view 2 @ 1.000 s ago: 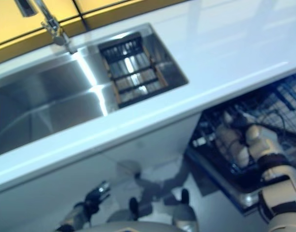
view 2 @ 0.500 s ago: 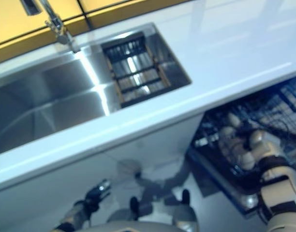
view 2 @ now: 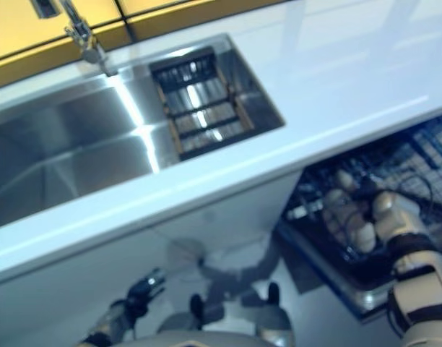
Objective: Take plates into dishwasher
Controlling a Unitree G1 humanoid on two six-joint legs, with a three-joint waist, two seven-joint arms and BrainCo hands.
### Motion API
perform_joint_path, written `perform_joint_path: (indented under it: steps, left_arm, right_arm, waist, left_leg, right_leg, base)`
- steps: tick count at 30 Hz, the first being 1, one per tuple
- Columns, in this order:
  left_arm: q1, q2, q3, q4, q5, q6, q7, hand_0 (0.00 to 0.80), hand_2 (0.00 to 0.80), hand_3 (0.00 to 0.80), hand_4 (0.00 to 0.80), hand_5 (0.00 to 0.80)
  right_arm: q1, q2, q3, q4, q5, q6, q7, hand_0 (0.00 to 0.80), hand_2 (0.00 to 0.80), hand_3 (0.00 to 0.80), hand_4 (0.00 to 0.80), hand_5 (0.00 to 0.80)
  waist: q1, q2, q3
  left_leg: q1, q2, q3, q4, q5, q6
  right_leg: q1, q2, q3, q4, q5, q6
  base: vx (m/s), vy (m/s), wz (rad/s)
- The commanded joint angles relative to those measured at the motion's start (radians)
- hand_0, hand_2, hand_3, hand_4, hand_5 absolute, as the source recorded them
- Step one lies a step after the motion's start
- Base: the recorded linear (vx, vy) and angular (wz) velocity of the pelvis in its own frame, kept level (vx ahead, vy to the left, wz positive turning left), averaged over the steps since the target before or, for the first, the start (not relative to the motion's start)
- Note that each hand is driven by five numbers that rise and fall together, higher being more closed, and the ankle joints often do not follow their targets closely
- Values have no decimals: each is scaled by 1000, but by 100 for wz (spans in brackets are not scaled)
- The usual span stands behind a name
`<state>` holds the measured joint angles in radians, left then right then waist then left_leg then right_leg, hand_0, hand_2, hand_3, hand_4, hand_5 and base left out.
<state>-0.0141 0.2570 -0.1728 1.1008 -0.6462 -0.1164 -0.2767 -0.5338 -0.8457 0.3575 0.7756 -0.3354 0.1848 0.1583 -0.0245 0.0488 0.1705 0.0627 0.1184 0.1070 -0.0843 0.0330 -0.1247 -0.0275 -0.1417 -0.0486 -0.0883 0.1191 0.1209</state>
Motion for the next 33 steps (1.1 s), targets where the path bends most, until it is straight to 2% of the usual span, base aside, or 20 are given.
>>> perform_joint_path:
  steps: [1, 6, 11, 17, 20, 24, 28, 33]
  left_arm:
    - [-22, 52, -5, 11, -2, -6, -1, 0, 0, 0, 0, 0]
    - [-3, 43, 23, 12, 13, -5, 15, 0, 0, 0, 0, 0]
    - [6, 39, 43, 25, 20, -7, 24, 0, 0, 0, 0, 0]
    - [13, 29, 76, 34, 6, -3, 34, 0, 0, 0, 0, 0]
    - [23, 27, 106, 41, 7, -4, 36, 0, 0, 0, 0, 0]
    - [32, 20, 127, 48, 21, -11, 41, 0, 0, 0, 0, 0]
    - [32, 20, 128, 54, 31, -18, 40, 0, 0, 0, 0, 0]
    - [27, 35, 121, 56, 22, -16, 38, 0, 0, 0, 0, 0]
  right_arm:
    - [-7, -52, -8, -76, 51, 31, -13, 0, 0, 0, 0, 0]
    - [38, -85, -94, -203, 86, 52, -7, 0, 0, 0, 0, 0]
    - [77, -118, -154, -253, 110, 46, 1, 0, 0, 0, 0, 0]
    - [160, -95, -244, -272, 270, 108, 3, 0, 0, 0, 0, 0]
    - [273, -42, -355, -265, 415, 71, -66, 0, 0, 0, 0, 0]
    - [414, 49, -471, -272, 475, -2, -177, 0, 0, 0, 0, 0]
    - [480, 113, -533, -241, 518, -24, -283, 0, 0, 0, 0, 0]
    - [498, 147, -564, -136, 616, -48, -336, 0, 0, 0, 0, 0]
  waist:
    - [-17, -77, -45]
    - [-35, -94, -65]
    - [-47, -109, -81]
    - [-60, -125, -96]
    - [-70, -129, -104]
    - [-82, -130, -111]
    - [-96, -130, -112]
    - [-103, -127, -108]
  left_leg:
    - [6, -2, -20, -3, -10, 43]
    - [18, 2, -8, -3, -14, 44]
    - [25, 5, 3, -3, -17, 46]
    - [35, 9, 14, -3, -20, 47]
    - [39, 9, 18, -3, -18, 49]
    - [43, 6, 24, -3, -20, 55]
    - [48, 2, 36, -3, -28, 63]
    - [58, -2, 47, -3, -37, 69]
  right_leg:
    - [5, -7, 19, 1, 9, 5]
    - [13, -1, 32, 1, 7, 6]
    - [18, 4, 42, 1, 6, 7]
    - [28, 8, 52, 1, 5, 8]
    - [33, 10, 55, 1, 7, 8]
    - [35, 12, 62, 1, 11, 10]
    - [33, 13, 73, 1, 14, 12]
    - [34, 16, 84, 1, 17, 14]
  base:
    - [45, 20, 0]
    - [47, 27, -5]
    - [17, 13, -6]
    - [20, 16, -8]
    - [0, 0, 0]
    - [0, 0, 0]
    - [2, -3, -8]
    - [4, -21, -11]
